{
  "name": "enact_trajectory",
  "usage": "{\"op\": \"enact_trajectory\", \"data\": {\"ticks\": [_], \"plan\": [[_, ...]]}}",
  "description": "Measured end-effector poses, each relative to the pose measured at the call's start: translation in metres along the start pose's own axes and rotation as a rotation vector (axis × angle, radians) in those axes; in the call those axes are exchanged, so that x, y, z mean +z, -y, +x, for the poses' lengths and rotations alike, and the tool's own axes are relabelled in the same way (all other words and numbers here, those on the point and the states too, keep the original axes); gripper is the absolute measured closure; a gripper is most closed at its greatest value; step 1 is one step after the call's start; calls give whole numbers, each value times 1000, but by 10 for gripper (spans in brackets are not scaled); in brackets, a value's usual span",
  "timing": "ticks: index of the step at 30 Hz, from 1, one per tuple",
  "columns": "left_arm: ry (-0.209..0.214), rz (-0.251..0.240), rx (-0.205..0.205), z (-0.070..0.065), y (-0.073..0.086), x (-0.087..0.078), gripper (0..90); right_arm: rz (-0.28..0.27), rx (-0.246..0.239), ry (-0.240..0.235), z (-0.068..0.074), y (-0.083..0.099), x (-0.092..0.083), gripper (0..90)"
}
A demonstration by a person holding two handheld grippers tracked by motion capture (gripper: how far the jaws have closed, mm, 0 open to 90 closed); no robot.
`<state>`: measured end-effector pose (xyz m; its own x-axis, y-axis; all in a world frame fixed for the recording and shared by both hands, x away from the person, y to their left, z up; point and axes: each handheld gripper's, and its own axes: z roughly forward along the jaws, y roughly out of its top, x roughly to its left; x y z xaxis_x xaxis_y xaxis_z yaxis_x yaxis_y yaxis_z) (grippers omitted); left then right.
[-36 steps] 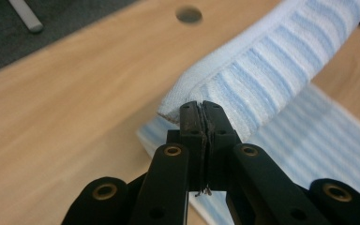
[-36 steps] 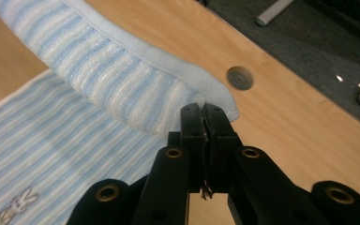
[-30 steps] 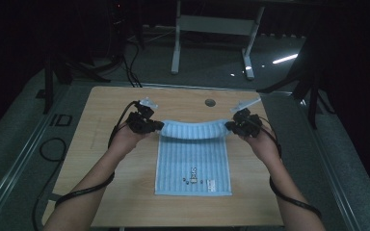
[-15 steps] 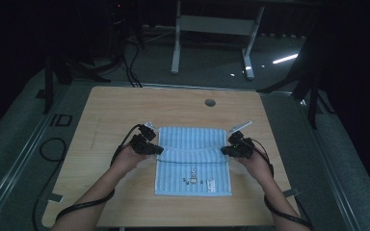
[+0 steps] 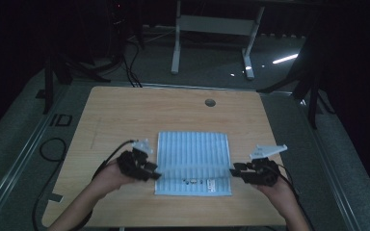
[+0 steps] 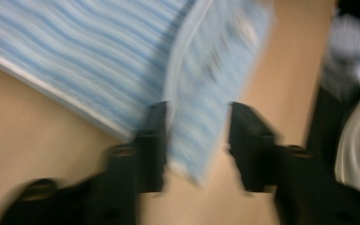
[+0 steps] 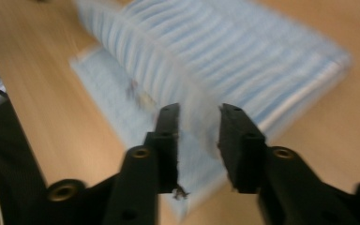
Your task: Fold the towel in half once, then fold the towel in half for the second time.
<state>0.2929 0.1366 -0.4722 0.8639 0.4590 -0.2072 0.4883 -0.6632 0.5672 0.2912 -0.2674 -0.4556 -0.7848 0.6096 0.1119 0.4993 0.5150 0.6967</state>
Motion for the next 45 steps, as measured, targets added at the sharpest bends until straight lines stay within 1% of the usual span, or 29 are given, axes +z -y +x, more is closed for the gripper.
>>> {"op": "enact_trajectory", "data": {"ticks": [1,2,4,5,6,7,8,10,13,15,18,19,20,21,23,24,25,28,29,32,33,35,36,38,39,41,42,43,45], "plan": [[4,6,-6,-3,6,3,513,8,15,11,1,9,-2,614],[8,6,-9,-3,10,4,499,23,38,3,0,15,-2,600],[-13,-7,-38,1,14,4,499,48,49,29,-3,20,1,595],[-11,-19,-54,4,15,5,498,52,65,12,-5,20,3,592],[-12,-23,-60,6,16,6,499,60,63,6,-6,19,7,592],[-23,-27,-63,8,16,7,499,71,47,28,-5,17,10,592],[-24,-28,-67,10,16,8,499,83,42,39,-5,15,14,592],[-27,-27,-73,12,16,11,499,83,44,33,-4,13,22,596],[-48,-12,-85,17,15,20,498,115,23,28,-3,13,36,585],[-44,3,-88,21,13,28,473,134,16,30,-5,13,44,580],[-62,24,-73,23,12,36,472,148,3,27,-9,12,50,564],[-83,27,-70,24,11,39,472,149,1,34,-11,11,51,561],[-85,22,-67,25,11,40,472,151,0,43,-13,11,52,561],[-74,14,-75,28,11,42,473,153,1,49,-16,10,53,556],[-86,11,-81,31,9,44,472,152,10,63,-22,9,54,554],[-88,12,-78,33,9,44,472,154,13,66,-25,9,55,554],[-98,11,-74,34,8,45,472,157,13,71,-29,8,55,547],[-109,9,-76,39,7,46,456,164,8,89,-37,7,58,536],[-110,9,-83,41,7,46,454,168,7,96,-39,6,58,533],[-119,-11,-127,51,9,46,441,167,16,106,-46,3,59,532],[-110,-16,-142,54,10,45,441,165,16,107,-47,1,58,532],[-134,-18,-153,59,10,43,441,158,14,119,-51,-3,56,532],[-133,-23,-161,62,10,43,440,154,16,118,-53,-5,55,531],[-160,-30,-166,67,7,39,418,151,17,128,-56,-10,53,528],[-162,-36,-174,70,5,38,418,145,16,128,-58,-12,52,528],[-182,-40,-173,76,-1,36,405,137,24,126,-64,-18,50,528],[-180,-45,-178,79,-4,35,398,140,23,130,-67,-21,50,528],[-190,-45,-172,82,-7,35,398,140,23,129,-71,-24,51,528],[-207,-40,-175,89,-13,35,397,142,38,133,-79,-29,52,530]]}}
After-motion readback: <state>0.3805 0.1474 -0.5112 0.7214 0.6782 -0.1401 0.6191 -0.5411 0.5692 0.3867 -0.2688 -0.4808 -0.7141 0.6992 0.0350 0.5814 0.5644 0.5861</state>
